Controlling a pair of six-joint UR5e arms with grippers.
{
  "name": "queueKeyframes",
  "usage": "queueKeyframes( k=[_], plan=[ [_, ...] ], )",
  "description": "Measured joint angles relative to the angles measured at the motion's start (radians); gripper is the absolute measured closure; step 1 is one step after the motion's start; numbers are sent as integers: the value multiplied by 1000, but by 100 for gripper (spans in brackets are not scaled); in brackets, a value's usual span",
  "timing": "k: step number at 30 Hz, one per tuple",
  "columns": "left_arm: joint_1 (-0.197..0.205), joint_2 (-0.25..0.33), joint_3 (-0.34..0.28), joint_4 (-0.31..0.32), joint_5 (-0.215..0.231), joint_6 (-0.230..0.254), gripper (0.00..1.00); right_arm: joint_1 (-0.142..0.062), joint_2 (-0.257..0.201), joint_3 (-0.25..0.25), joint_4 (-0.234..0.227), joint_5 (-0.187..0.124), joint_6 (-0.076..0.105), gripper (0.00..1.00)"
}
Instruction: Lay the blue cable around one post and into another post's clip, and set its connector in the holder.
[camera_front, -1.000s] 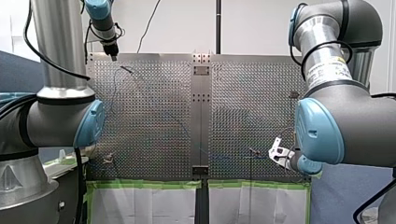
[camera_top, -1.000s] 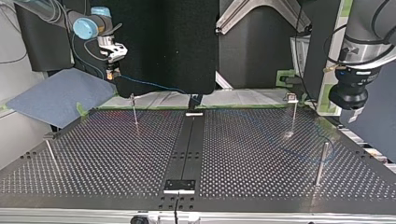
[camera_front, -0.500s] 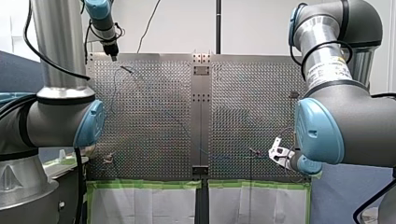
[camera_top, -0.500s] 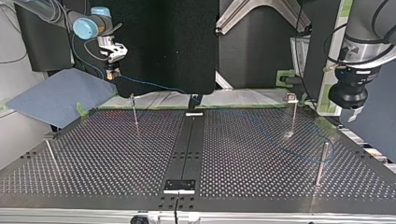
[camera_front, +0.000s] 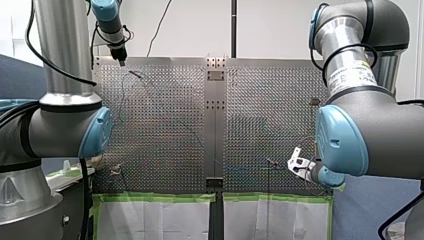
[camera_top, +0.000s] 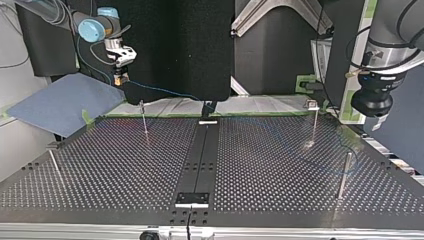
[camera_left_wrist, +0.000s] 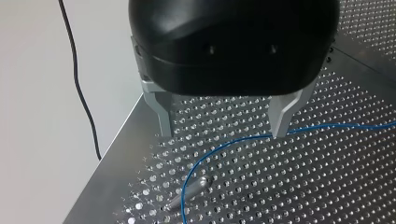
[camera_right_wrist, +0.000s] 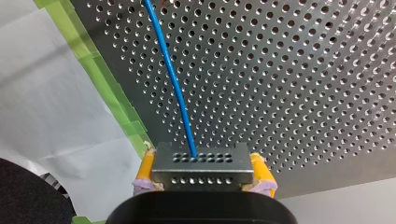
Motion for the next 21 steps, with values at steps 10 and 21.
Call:
queueKeyframes(
  k=[10,21],
  plan=[
    [0,1,0,0,-25,0,0,2,0,0,-1,0,0,100],
    [-10,29,-1,59,47,32,0,9,0,0,-1,0,0,100]
  ],
)
